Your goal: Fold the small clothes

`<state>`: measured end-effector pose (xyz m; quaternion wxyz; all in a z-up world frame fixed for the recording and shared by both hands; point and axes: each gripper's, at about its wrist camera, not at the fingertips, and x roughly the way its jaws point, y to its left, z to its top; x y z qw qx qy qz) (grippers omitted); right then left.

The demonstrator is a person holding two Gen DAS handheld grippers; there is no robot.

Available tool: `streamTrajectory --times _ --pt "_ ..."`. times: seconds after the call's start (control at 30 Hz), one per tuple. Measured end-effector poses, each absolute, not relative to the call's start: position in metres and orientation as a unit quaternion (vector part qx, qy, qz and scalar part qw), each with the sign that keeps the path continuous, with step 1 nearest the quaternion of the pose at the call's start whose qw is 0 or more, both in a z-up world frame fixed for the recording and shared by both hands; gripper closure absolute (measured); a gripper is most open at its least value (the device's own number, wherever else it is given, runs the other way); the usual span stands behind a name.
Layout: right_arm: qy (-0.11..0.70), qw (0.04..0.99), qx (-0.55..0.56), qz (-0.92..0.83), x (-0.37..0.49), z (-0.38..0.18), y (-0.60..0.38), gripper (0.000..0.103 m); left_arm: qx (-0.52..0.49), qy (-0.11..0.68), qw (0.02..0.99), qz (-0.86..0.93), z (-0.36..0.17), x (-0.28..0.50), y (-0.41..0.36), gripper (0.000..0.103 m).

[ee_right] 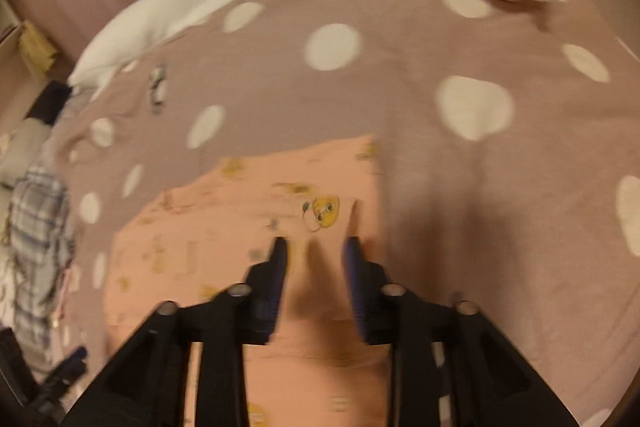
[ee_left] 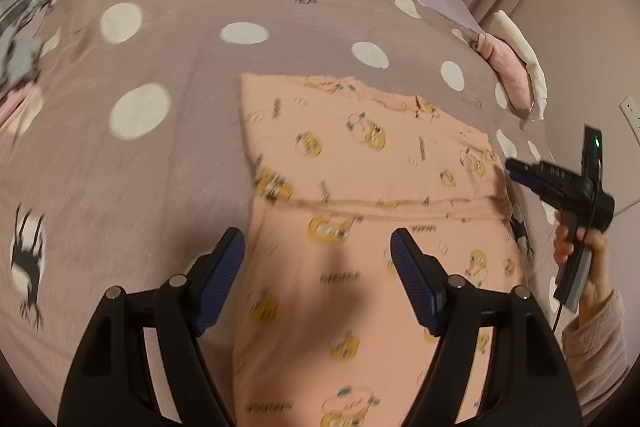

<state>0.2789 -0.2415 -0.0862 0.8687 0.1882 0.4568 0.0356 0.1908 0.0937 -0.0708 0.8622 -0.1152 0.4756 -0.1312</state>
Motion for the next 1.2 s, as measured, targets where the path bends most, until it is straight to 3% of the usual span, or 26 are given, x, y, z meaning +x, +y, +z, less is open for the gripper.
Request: streamTrajectory --times 0.2,0.37,0.5,0.7,0.83,0.87,1.2 --pt "0.42 0.889 0.174 0.057 0.259 -0.074 -0.253 0.072 -0.132 0.477 0.856 -0.148 -0.077 0.233 0.077 0.03" --pt "0.421 0.892 0.119 0.116 0.256 -0.081 -0.227 0.072 -0.114 0.503 0.846 -0.134 -0.103 0.256 0.067 0.06" --pt "0.454 0.882 0.083 0.102 0.262 -0.104 -0.216 0.074 -0.091 0.511 0.846 -0.117 -0.123 0.259 0.074 0.074" --pt "0.467 0.877 0.07 0.086 0.26 -0.114 -0.218 0.074 -0.114 0.515 0.84 -0.128 -0.117 0.254 0.088 0.071" --pt "0.459 0.877 0.097 0.107 0.239 -0.097 -0.223 0.073 -0.134 0.497 0.847 -0.136 -0.1 0.227 0.105 0.034" --pt "0.456 0.877 0.103 0.112 0.232 -0.095 -0.225 0.073 -0.138 0.49 0.85 -0.134 -0.097 0.217 0.112 0.028" --pt "0.459 0.86 0.187 0.125 0.148 -0.098 -0.27 0.058 -0.231 0.515 0.809 -0.166 -0.118 0.125 0.169 0.028"
